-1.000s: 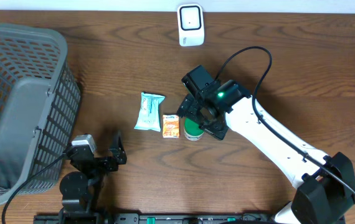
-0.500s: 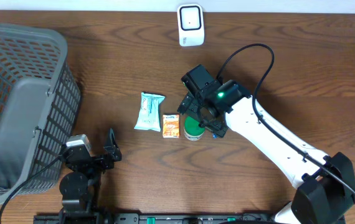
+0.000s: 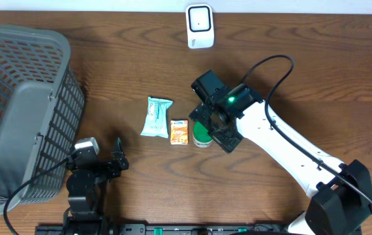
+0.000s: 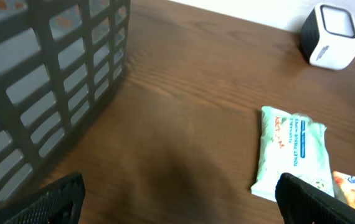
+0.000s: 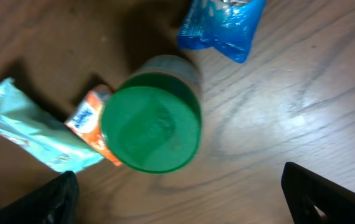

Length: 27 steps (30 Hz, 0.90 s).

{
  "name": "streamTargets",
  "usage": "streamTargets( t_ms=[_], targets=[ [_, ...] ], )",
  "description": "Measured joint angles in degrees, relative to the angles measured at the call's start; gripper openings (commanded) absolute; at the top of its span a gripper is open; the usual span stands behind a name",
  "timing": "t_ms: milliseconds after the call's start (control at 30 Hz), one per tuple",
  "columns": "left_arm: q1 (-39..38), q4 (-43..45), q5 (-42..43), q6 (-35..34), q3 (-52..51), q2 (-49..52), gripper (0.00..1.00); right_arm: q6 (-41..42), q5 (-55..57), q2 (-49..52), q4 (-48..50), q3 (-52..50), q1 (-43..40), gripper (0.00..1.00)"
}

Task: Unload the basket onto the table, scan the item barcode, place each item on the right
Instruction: 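Lower the right gripper and grasp the green-capped bottle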

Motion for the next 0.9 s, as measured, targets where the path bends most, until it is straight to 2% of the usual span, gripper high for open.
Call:
streamTargets(
  t_ms=[167,633,900],
  targets=[
    [0.0,0.0,0.0,0.1,0.0,0.5,0.98,2.8,-0.6,1.9,3.5,0.1,0.0,0.99],
    [0.0,0.0,0.0,0.1,0.0,0.5,0.98,6.9,-3.1,9.4,3.3,0.1,0.0,0.99],
    [0.0,0.0,0.0,0.1,0.0,0.5,0.98,16.3,-7.0,16.5,4.0,0.1,0.0,0.99]
  ],
)
